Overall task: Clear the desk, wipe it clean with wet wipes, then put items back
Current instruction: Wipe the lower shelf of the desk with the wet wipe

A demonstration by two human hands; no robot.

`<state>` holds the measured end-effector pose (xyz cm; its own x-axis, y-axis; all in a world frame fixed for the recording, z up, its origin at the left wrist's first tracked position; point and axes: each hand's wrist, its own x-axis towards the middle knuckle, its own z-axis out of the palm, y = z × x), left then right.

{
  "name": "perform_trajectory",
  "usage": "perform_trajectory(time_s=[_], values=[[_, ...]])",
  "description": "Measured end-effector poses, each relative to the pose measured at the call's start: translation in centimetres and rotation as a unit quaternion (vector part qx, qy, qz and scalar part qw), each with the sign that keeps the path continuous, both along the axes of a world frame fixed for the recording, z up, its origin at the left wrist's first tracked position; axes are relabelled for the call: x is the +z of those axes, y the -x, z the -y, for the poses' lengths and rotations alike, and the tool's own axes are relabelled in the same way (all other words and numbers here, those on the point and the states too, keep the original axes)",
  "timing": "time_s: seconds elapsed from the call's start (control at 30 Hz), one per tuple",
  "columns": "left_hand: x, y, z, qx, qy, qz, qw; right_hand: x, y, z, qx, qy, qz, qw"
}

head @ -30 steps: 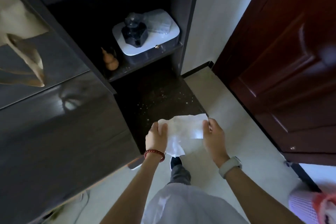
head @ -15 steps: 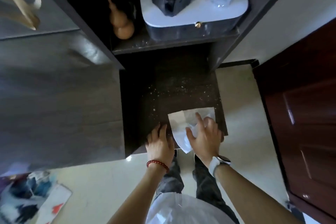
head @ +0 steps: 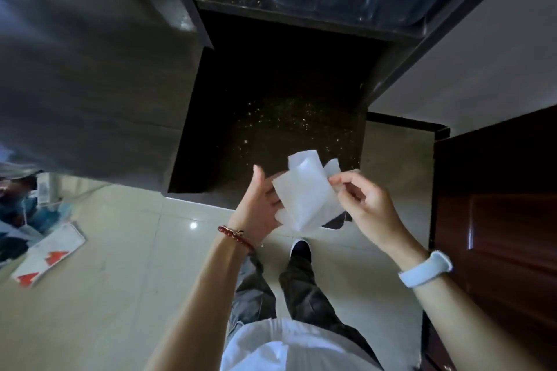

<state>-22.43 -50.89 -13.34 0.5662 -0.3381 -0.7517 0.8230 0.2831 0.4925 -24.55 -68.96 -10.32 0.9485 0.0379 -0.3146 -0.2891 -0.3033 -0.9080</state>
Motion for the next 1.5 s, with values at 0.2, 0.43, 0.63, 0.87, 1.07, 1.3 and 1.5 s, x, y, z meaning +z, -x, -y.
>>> perform_trajectory(time_s=[0.2, 0.43, 0.63, 0.87, 1.07, 1.3, 1.5], values=[[-0.9, 0.8, 0.1, -0.104, -0.251, 0.206, 0.940, -1.1, 0.3, 2.6, -0.077, 0.056, -0.023, 0.995], [-1.2, 0.5, 0.5, -0.313, -0.413, 0.311, 0.797, -2.3, -0.6, 4.4, 0.140, 0.221, -0.159, 0.952], [-0.6, -1.4, 0.5, -0.254, -0.425, 0.278, 0.823, -2.0, -2.3, 4.7, 0.203, 0.198, -0.224, 0.932], [-2.6, -0.9, 1.3, -0.211, -0.575, 0.200, 0.765, -5.6, -3.7, 2.1, 0.059, 0.441, 0.023, 0.895], [-5.9, 3.4, -1.5, -0.188, -0.649, 0.161, 0.720, -11.5, -0.9, -2.2, 0.153, 0.459, 0.044, 0.874], [-8.5, 3.7, -3.7, -0.263, -0.689, 0.183, 0.650, -14.2, -8.6, -4.3, 0.087, 0.504, 0.030, 0.859], [-8.9, 4.1, -4.8, -0.289, -0.696, 0.203, 0.625, -13.7, 1.4, -5.1, 0.408, 0.428, 0.233, 0.772]])
